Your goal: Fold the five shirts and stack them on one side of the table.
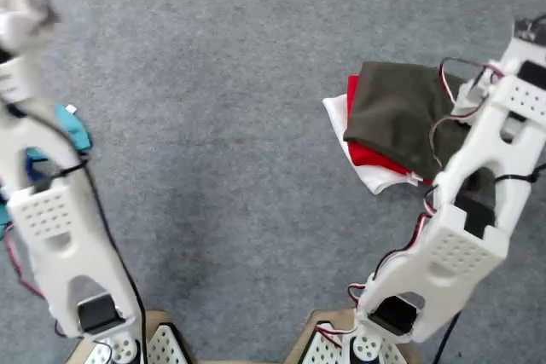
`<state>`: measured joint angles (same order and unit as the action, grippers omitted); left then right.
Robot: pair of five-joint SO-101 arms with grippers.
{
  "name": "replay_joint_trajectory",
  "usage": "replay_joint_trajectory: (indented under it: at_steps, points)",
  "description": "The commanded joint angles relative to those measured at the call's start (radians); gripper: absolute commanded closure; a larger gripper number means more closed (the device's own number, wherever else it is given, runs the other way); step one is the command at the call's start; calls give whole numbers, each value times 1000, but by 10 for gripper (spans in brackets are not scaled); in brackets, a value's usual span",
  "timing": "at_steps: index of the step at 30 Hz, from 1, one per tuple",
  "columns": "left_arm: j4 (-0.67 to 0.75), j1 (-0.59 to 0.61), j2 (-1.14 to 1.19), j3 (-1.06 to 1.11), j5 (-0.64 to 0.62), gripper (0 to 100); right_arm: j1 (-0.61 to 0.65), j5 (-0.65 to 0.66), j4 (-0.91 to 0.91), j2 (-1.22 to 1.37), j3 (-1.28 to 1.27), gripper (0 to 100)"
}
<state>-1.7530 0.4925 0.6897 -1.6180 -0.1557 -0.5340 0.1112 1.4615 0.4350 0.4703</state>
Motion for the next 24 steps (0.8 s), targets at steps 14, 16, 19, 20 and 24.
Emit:
replay_joint_trajectory:
  at_steps: [14, 16, 19, 20, 24]
  points:
    - [-6, 607, -789, 1093, 414, 827, 118, 0, 298, -107, 401, 977]
    - [17, 650, -944, 1383, 488, 827, 120, 0, 298, -107, 426, 977]
    - [109, 716, -1168, 1796, 578, 827, 138, 0, 299, -107, 437, 977]
    - [141, 733, -1246, 1920, 598, 827, 143, 0, 299, -107, 432, 977]
    - [229, 802, -1556, 2316, 638, 827, 183, -8, 299, -108, 433, 977]
